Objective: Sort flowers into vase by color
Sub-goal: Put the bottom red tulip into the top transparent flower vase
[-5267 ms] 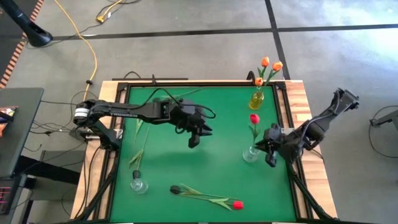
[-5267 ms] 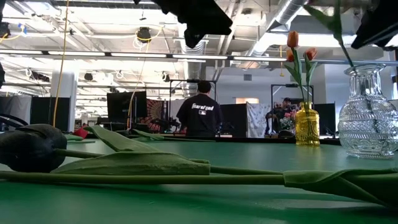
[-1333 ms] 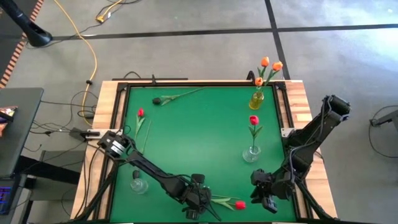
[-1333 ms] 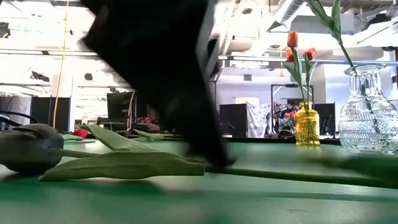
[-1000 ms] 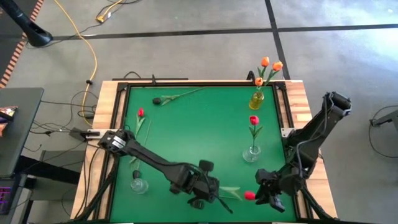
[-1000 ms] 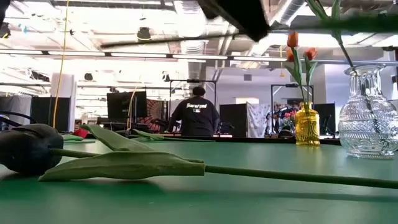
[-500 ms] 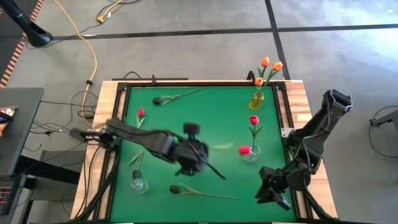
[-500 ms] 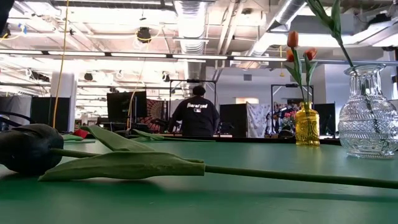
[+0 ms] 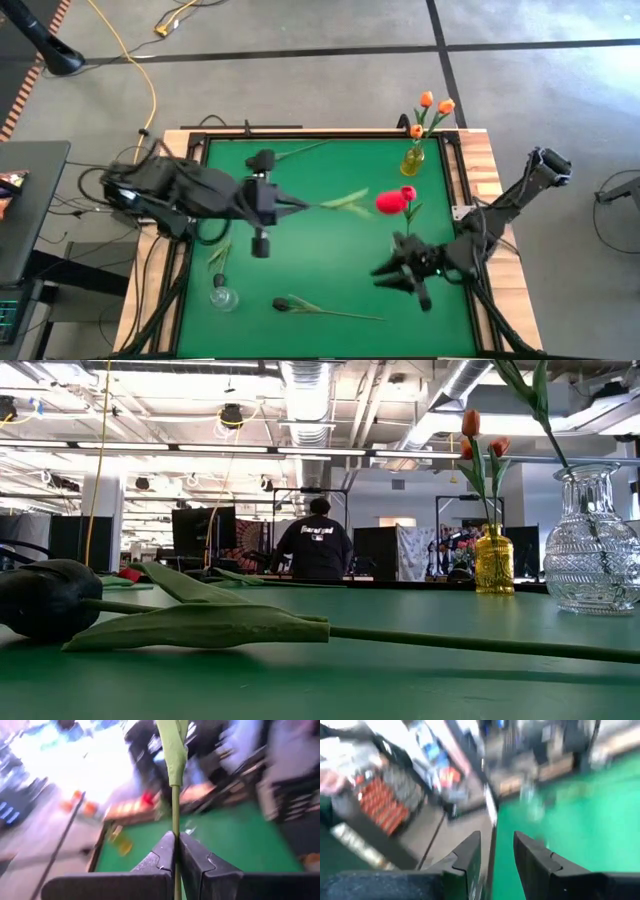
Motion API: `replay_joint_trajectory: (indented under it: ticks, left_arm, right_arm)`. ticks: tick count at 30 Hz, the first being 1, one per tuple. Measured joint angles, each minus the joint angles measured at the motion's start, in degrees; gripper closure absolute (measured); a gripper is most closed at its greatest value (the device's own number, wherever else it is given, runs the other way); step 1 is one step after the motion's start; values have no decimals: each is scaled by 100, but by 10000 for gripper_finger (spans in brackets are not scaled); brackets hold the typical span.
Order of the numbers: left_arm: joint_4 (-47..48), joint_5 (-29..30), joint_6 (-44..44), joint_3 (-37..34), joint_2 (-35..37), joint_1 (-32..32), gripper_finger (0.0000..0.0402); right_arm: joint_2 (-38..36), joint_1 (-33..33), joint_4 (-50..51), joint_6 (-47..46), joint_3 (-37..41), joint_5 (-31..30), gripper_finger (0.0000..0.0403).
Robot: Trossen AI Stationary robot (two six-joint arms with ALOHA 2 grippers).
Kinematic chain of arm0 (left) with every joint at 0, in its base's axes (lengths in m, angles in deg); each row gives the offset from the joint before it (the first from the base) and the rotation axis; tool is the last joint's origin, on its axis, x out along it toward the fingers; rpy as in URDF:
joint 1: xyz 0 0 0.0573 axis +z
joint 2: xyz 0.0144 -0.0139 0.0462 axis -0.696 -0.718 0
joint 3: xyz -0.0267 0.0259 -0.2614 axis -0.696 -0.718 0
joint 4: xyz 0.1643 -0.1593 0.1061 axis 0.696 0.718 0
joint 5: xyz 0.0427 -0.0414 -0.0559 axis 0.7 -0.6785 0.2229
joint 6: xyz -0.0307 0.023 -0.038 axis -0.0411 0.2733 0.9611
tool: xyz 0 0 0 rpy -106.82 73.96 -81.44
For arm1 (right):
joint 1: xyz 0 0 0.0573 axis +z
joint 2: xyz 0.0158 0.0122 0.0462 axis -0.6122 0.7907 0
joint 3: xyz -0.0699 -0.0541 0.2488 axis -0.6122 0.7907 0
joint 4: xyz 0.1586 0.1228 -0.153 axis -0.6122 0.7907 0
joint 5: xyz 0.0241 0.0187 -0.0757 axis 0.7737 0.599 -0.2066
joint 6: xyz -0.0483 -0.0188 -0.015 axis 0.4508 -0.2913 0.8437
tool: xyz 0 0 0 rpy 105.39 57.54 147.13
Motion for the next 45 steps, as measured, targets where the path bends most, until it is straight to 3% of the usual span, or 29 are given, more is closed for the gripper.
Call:
replay_joint_trajectory:
  ticks: [7,11,17,23,29,35,45]
  left_arm:
    - [-2652,-1996,-446,-1838,776,248,401]
    - [-4332,-2631,-115,-3145,930,421,401]
    - [-6094,-2610,802,-4145,850,655,401]
    - [-6663,-2270,1203,-4319,624,780,401]
    - [-7368,-2308,1218,-4311,172,748,401]
    - [-7605,-2195,1336,-4301,51,759,401]
    - [-7405,-1700,1285,-4301,-13,781,401]
  right_arm:
    - [0,-715,-2222,1970,-3,-34,262]
    - [0,-807,-2508,2646,-169,-33,262]
    - [22,-907,-1492,2971,-803,-20,262]
    - [22,-938,-1011,3898,-1165,-83,256]
    - [22,-1073,-908,3977,-1219,-46,196]
    - [22,-1244,-712,4004,-1219,-19,122]
    - [22,-1244,-720,4077,-1219,27,112]
